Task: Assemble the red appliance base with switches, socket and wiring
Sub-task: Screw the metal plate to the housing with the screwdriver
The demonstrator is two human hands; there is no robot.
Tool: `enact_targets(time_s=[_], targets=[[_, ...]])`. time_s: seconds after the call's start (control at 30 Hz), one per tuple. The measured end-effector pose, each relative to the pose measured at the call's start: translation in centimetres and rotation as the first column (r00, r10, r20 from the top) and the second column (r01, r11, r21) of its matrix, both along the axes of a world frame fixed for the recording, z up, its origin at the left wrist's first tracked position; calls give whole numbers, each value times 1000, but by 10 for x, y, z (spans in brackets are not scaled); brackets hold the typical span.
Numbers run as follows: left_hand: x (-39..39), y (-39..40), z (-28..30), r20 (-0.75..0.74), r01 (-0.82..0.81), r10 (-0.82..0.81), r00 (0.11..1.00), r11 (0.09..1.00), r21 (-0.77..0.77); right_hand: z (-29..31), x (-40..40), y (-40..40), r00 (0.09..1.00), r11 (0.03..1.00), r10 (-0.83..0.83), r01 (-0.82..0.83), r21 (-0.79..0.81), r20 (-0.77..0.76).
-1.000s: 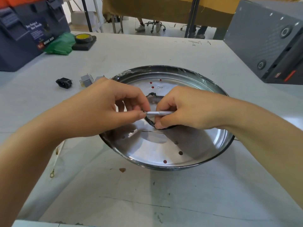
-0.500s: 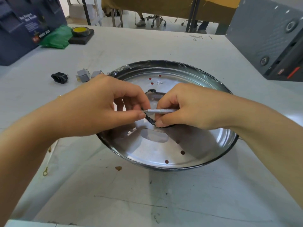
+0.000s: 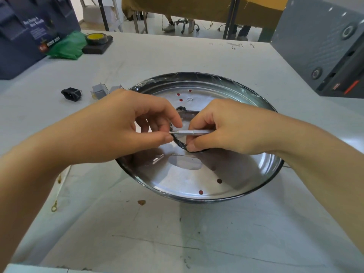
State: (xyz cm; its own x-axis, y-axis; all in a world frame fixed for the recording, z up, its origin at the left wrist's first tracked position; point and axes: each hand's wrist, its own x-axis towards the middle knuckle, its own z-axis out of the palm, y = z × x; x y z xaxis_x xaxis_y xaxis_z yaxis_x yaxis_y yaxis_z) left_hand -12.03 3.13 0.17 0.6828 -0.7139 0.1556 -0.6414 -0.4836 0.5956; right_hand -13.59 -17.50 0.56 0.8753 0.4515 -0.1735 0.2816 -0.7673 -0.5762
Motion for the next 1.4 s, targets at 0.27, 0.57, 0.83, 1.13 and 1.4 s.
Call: enact_targets(time_s=[0.27,0.57,0.83,1.13,1.4], targets=[[-1,0,1,-14,-10,10,1000,1000,7,-1,-1,0,1000,1000,6,-6,19,2],[-2,0,4,-16,-8,8,1000,1000,7,-1,1,-1,1000,1000,-9,9,0,11],[-3,1,6,9,-8,8,1000,1000,-12,-2,0,-1,1000,1000,-7,7,2,9],[-12,1,14,80,60,-54,995,995,-74,-2,-2,-2,1000,1000,-1,1,22,9],[-18,-18,12,-15,281,-282,959,959,-32,-4,-3,-2,999,1000,23,-24,14,25]])
